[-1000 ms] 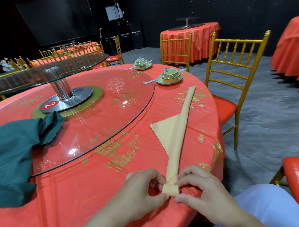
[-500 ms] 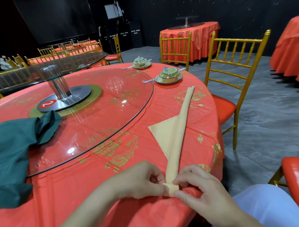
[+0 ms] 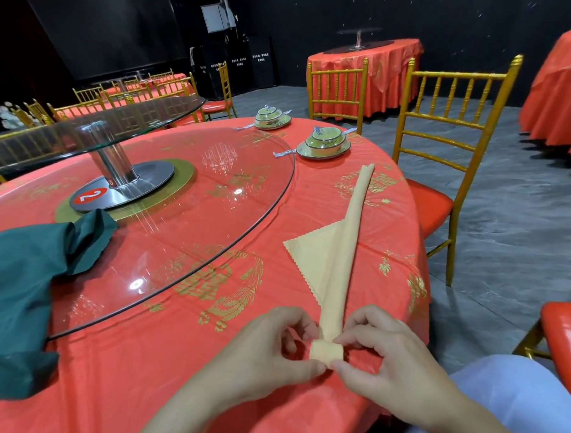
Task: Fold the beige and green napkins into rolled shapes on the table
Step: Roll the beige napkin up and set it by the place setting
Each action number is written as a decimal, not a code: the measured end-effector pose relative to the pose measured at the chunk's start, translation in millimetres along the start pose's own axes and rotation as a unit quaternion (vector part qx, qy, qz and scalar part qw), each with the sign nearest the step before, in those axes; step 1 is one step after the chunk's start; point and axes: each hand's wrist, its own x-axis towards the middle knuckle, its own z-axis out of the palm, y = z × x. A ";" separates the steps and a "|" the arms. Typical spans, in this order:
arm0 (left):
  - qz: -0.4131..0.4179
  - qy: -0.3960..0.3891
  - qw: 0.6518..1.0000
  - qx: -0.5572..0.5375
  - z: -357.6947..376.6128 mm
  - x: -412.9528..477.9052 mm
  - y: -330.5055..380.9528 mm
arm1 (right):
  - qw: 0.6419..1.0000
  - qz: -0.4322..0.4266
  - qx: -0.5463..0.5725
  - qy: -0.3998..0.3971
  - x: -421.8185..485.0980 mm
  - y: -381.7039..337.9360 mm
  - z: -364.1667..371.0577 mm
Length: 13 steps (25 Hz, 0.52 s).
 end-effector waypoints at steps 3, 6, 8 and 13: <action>0.036 0.022 0.999 0.018 6.1 -4.8 -4.8 | 1.000 0.004 -0.003 -0.001 1.9 -0.9 -1.1; 0.052 0.037 0.998 0.022 8.1 -5.2 -0.8 | 0.999 -0.029 -0.018 -0.004 0.1 -4.3 -4.0; 0.049 0.024 0.998 0.016 8.0 -4.6 2.8 | 0.998 -0.055 -0.029 -0.003 -2.1 -4.9 -6.2; 0.015 -0.056 0.998 -0.023 6.3 -4.4 13.3 | 0.999 -0.045 0.002 -0.014 -10.5 1.6 -8.0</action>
